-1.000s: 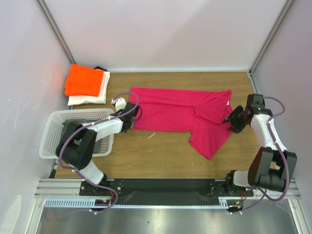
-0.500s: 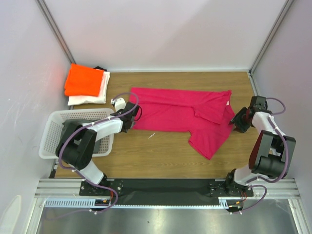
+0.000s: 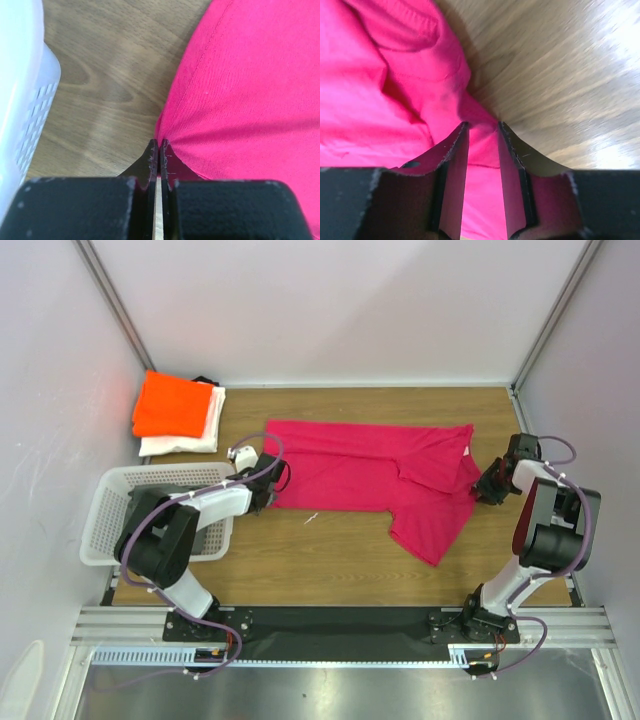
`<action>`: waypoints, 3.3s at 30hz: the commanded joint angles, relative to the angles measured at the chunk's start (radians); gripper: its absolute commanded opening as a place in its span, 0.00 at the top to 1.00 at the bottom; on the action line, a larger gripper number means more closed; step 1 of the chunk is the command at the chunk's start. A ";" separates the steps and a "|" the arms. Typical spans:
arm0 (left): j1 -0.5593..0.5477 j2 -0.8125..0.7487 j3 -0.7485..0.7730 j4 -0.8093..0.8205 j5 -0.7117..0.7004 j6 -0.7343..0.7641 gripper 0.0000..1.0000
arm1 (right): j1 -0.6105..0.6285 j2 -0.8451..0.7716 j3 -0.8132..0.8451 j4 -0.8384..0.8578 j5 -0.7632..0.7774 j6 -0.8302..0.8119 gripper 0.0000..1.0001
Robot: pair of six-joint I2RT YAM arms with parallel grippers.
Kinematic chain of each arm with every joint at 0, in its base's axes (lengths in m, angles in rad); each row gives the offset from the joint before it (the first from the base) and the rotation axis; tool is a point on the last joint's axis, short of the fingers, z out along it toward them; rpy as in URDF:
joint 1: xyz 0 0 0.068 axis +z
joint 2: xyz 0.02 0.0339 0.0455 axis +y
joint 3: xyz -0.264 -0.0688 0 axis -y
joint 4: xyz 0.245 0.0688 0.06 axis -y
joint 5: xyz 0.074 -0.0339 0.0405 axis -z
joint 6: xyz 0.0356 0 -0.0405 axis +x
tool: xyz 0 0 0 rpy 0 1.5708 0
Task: Fold and stack the t-shirts
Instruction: Fold the tshirt
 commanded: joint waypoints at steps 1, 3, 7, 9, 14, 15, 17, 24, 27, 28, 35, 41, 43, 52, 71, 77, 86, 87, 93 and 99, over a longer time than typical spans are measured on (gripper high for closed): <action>0.004 -0.021 -0.008 0.005 0.008 -0.032 1.00 | -0.015 0.030 0.031 0.046 0.068 -0.030 0.65; 0.001 -0.021 -0.010 0.005 0.019 -0.034 1.00 | -0.029 0.051 0.042 0.049 0.068 -0.032 0.66; -0.004 -0.017 -0.006 0.011 0.033 -0.026 1.00 | -0.044 0.074 0.092 0.041 0.017 -0.030 0.66; -0.008 -0.017 -0.003 0.017 0.044 -0.020 1.00 | -0.043 0.049 0.094 0.037 -0.012 -0.029 0.64; -0.013 -0.020 -0.003 0.005 0.047 -0.017 1.00 | -0.043 -0.082 0.048 0.000 -0.043 -0.019 0.44; -0.013 -0.020 -0.005 0.003 0.047 -0.017 1.00 | -0.043 -0.106 0.037 -0.026 -0.046 -0.015 0.41; -0.013 -0.020 -0.008 0.005 0.054 -0.017 1.00 | -0.043 -0.177 -0.008 -0.052 -0.064 0.002 0.39; -0.013 -0.026 -0.033 0.017 0.067 -0.015 1.00 | -0.040 -0.387 -0.240 -0.094 -0.121 0.077 0.39; -0.013 -0.029 -0.042 0.023 0.070 -0.011 1.00 | -0.034 -0.430 -0.306 -0.095 -0.127 0.091 0.39; -0.013 -0.031 -0.040 0.022 0.071 -0.009 1.00 | -0.031 -0.432 -0.315 -0.100 -0.124 0.094 0.39; -0.013 -0.054 -0.063 0.020 0.064 -0.006 1.00 | 0.031 -0.427 -0.354 -0.115 -0.096 0.129 0.39; -0.013 -0.064 -0.074 0.019 0.061 -0.008 1.00 | 0.100 -0.404 -0.363 -0.129 -0.038 0.142 0.38; -0.013 -0.068 -0.074 0.017 0.056 -0.008 1.00 | 0.106 -0.398 -0.365 -0.137 -0.017 0.143 0.38; -0.011 -0.063 -0.072 0.012 0.050 -0.011 1.00 | 0.130 -0.351 -0.362 -0.143 0.022 0.123 0.44; -0.007 -0.041 -0.046 -0.018 0.035 -0.018 1.00 | 0.232 -0.222 -0.306 -0.199 0.094 0.108 0.97; -0.007 -0.049 -0.013 -0.032 0.030 0.006 1.00 | 0.233 -0.272 -0.228 -0.262 0.074 0.088 1.00; -0.007 -0.086 0.029 -0.058 0.010 0.006 1.00 | 0.226 -0.275 -0.031 -0.304 0.037 0.088 1.00; -0.007 -0.087 0.035 -0.066 0.005 0.006 1.00 | 0.221 -0.275 -0.015 -0.301 0.036 0.088 1.00; -0.007 -0.065 0.098 -0.096 -0.016 0.015 0.99 | 0.196 -0.230 0.075 -0.262 -0.024 0.094 1.00; 0.007 -0.040 0.173 -0.121 -0.030 0.002 1.00 | 0.184 -0.179 0.154 -0.227 -0.041 0.105 1.00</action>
